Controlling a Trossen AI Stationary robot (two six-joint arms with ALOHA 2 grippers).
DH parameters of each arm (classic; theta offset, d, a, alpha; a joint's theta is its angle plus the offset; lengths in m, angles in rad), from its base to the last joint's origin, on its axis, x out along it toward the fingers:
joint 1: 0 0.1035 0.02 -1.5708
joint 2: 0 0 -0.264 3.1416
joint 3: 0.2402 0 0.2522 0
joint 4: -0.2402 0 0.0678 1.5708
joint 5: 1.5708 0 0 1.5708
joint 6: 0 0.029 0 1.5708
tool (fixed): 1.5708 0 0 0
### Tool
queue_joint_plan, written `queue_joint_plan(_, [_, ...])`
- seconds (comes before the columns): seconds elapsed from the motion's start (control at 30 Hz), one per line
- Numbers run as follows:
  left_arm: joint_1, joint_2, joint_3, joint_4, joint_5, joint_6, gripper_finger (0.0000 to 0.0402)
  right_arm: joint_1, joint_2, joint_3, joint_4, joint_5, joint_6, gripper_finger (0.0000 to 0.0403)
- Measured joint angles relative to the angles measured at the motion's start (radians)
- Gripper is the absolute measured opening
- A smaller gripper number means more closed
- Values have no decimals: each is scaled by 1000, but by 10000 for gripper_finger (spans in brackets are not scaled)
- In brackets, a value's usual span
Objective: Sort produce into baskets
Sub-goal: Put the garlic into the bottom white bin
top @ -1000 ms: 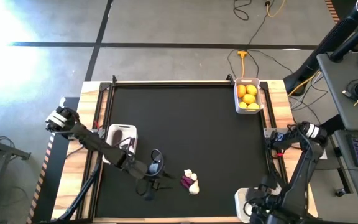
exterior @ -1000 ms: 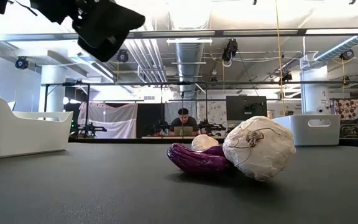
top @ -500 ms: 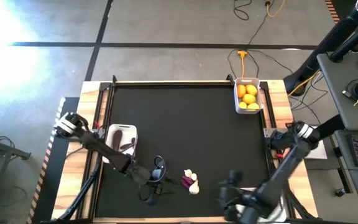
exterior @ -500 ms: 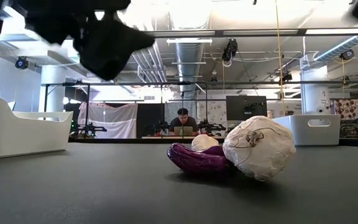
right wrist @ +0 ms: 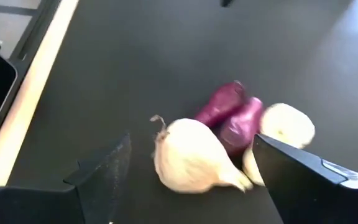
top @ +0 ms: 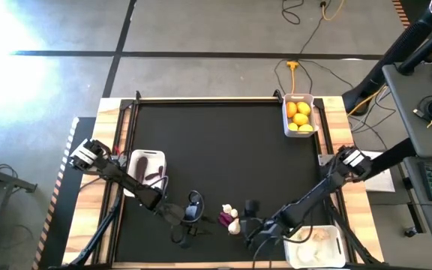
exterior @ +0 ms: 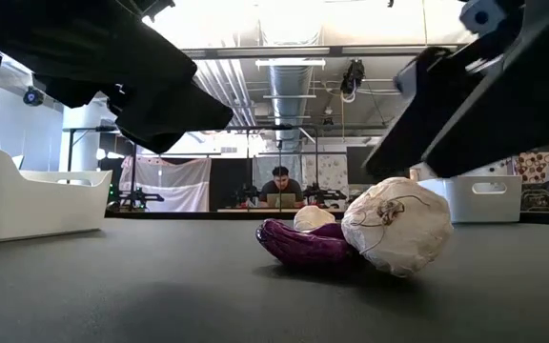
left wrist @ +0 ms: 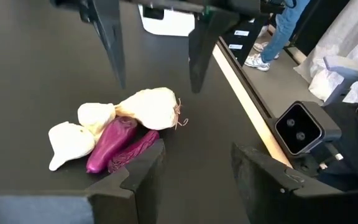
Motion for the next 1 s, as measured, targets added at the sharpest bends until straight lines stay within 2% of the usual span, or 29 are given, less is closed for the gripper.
queue_joint_plan(0.33, [0,0,-1,-16,0,-1,166,-12,130,52,29,-16,-114,303])
queue_joint_plan(0.63, [-1,0,-1,-19,0,-8,166,-11,186,109,32,-13,-118,244])
queue_joint_plan(0.83, [-1,0,-1,-23,0,-9,166,-8,132,106,-27,-22,-112,194])
queue_joint_plan(1.0, [-1,0,-1,-22,0,-9,166,39,-1,149,-204,-19,-7,171])
